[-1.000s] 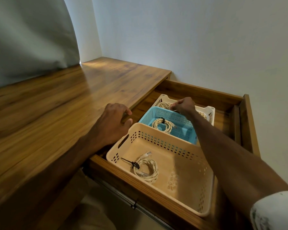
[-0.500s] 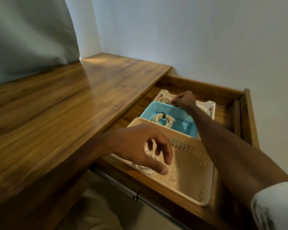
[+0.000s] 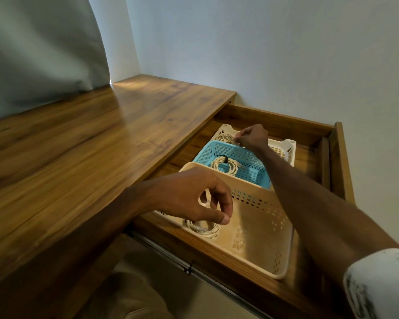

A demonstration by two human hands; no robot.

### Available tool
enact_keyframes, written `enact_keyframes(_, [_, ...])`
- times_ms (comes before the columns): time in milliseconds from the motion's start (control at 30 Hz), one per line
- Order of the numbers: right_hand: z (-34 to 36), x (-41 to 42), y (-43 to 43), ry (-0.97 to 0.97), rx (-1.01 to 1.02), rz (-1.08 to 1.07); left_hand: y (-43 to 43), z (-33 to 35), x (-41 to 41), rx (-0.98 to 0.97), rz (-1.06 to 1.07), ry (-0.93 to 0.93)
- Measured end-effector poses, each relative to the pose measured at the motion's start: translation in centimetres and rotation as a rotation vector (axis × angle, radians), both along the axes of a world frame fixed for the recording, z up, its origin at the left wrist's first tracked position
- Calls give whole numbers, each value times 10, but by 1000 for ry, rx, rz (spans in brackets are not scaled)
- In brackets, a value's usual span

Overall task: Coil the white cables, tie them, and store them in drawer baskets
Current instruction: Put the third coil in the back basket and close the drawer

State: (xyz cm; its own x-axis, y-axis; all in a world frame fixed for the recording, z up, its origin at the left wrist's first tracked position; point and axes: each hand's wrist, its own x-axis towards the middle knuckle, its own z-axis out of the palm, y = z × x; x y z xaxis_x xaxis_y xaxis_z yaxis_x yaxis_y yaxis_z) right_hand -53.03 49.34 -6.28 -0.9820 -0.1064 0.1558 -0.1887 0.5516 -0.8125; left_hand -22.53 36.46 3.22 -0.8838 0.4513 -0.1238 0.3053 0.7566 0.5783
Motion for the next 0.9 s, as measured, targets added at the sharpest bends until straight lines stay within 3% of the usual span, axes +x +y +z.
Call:
enact_keyframes(433, [0,3,-2,20,95,9,-5,-4,-5,-24,84,74])
enact_keyframes(900, [4,8,-7,125,52,-16,-10,-7,-6,-69,125,130])
